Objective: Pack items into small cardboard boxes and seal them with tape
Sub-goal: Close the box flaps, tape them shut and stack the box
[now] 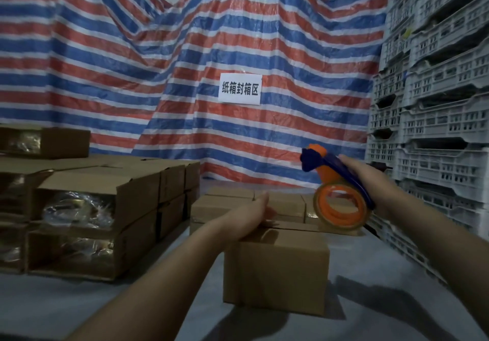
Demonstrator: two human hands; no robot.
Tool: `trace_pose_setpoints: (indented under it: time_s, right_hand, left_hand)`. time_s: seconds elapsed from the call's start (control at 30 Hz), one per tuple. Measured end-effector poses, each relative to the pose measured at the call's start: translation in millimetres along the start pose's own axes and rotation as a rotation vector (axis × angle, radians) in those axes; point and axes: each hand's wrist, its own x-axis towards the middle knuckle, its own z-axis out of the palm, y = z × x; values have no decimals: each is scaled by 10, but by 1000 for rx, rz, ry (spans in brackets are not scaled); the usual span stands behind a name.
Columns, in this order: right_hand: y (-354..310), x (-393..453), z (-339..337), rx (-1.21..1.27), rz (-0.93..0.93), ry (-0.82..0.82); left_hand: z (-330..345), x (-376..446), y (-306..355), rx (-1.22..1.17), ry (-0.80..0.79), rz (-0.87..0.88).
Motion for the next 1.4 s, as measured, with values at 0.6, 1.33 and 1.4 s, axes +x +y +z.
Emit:
trace_pose_setpoints:
  time_s: [0.6,1.33,1.4]
  right_hand:
    - [-132,18,491,-354,-10,-367]
    - [-320,7,585,-551,44,-417]
    - [-364,1,543,-630,59,-437]
  left_hand:
    - [-64,29,180,-760,237,-187]
    - [-73,49,59,-467,243,-198]
    - [-46,53,31,-420,261,-158]
